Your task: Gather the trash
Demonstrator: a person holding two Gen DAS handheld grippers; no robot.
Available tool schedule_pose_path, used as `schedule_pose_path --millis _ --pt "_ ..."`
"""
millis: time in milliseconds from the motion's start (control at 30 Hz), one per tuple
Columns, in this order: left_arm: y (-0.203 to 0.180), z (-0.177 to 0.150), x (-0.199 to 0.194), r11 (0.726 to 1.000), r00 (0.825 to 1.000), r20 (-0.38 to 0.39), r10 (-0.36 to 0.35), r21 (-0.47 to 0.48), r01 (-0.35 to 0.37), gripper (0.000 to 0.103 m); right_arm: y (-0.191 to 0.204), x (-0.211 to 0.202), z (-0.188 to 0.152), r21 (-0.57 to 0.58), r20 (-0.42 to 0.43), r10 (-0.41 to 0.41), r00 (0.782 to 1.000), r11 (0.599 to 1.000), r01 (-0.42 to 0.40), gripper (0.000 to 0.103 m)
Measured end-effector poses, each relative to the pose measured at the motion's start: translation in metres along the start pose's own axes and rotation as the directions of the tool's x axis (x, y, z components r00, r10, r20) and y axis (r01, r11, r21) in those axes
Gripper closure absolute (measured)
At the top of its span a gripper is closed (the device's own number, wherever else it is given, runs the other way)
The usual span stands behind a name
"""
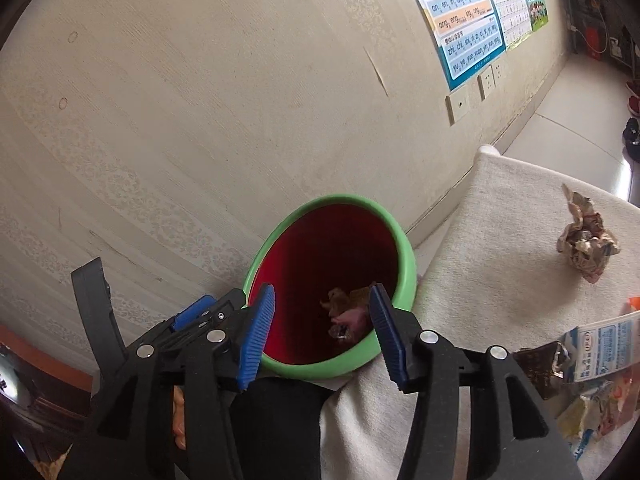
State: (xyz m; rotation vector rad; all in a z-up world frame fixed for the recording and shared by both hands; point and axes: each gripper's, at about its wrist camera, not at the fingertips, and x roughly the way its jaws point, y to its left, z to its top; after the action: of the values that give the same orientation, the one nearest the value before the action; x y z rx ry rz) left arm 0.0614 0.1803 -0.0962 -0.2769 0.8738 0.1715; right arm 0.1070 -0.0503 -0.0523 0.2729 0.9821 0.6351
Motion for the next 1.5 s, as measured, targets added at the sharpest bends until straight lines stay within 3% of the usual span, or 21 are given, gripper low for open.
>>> schedule_pose_path --millis 233,367,467,567,633,767,833,933,1033,1067,1133,1167,1267,1367,1467,1500 --pt "-0.054 -0.020 -0.012 0.988 0.994 -0.024 -0.108 0.109 0.110 0.037 -0.047 -0.077 -0.049 -0.068 0.044 -0.131 0.990 0.989 0.133 0.049" --pt "-0.088 -0.042 -0.017 0.969 0.978 -0.084 -0.190 0.146 0.201 0.036 -0.088 -0.110 -0.088 -0.073 0.011 -0.241 0.970 0.968 0.241 0.048" --pt "-0.112 -0.063 -0.019 0.945 0.956 -0.154 -0.248 0.176 0.274 0.036 -0.118 -0.123 -0.115 -0.050 -0.036 -0.298 0.954 0.954 0.296 0.048" --pt "-0.135 -0.088 -0.022 0.900 0.908 -0.266 -0.325 0.208 0.383 0.035 -0.140 -0.129 -0.144 -0.013 -0.101 -0.311 0.945 0.950 0.312 0.048" --pt "-0.151 -0.106 -0.026 0.851 0.866 -0.345 -0.363 0.255 0.458 0.031 -0.148 -0.128 -0.160 -0.007 -0.138 -0.321 0.937 0.946 0.323 0.048" --pt "-0.169 -0.132 -0.030 0.796 0.797 -0.489 -0.355 0.289 0.531 0.026 -0.160 -0.120 -0.181 0.013 -0.184 -0.319 0.930 0.945 0.327 0.048" --pt "-0.170 -0.140 -0.030 0.799 0.772 -0.538 -0.338 0.270 0.538 0.026 -0.161 -0.113 -0.183 0.020 -0.188 -0.312 0.931 0.947 0.321 0.048" --pt "-0.164 -0.150 -0.022 0.841 0.737 -0.611 -0.289 0.207 0.501 0.026 -0.162 -0.098 -0.181 0.032 -0.207 -0.294 0.933 0.951 0.307 0.048" --pt "-0.152 -0.161 -0.009 0.871 0.660 -0.681 -0.318 0.066 0.487 0.026 -0.162 -0.082 -0.180 0.035 -0.231 -0.274 0.933 0.957 0.290 0.048" --pt "-0.151 -0.164 -0.005 0.876 0.644 -0.691 -0.328 0.032 0.481 0.026 -0.162 -0.078 -0.181 0.034 -0.241 -0.271 0.932 0.957 0.287 0.048" --pt "-0.152 -0.169 0.002 0.885 0.628 -0.702 -0.336 -0.006 0.466 0.026 -0.161 -0.072 -0.183 0.034 -0.254 -0.270 0.929 0.957 0.287 0.053" --pt "-0.155 -0.171 0.005 0.883 0.620 -0.703 -0.349 -0.024 0.470 0.026 -0.161 -0.071 -0.184 0.038 -0.254 -0.266 0.930 0.958 0.284 0.061" --pt "-0.167 -0.173 0.013 0.883 0.621 -0.705 -0.341 -0.014 0.468 0.026 -0.159 -0.076 -0.182 0.064 -0.212 -0.281 0.936 0.952 0.300 0.081" --pt "-0.176 -0.174 0.020 0.882 0.618 -0.717 -0.324 0.007 0.471 0.026 -0.162 -0.077 -0.182 0.105 -0.200 -0.277 0.940 0.948 0.302 0.088" --pt "-0.179 -0.170 0.026 0.890 0.643 -0.695 -0.322 0.009 0.456 0.026 -0.162 -0.077 -0.184 0.115 -0.198 -0.274 0.941 0.947 0.300 0.089" --pt "-0.178 -0.168 0.029 0.894 0.652 -0.687 -0.320 0.010 0.449 0.032 -0.163 -0.079 -0.183 0.119 -0.192 -0.276 0.942 0.946 0.301 0.089"
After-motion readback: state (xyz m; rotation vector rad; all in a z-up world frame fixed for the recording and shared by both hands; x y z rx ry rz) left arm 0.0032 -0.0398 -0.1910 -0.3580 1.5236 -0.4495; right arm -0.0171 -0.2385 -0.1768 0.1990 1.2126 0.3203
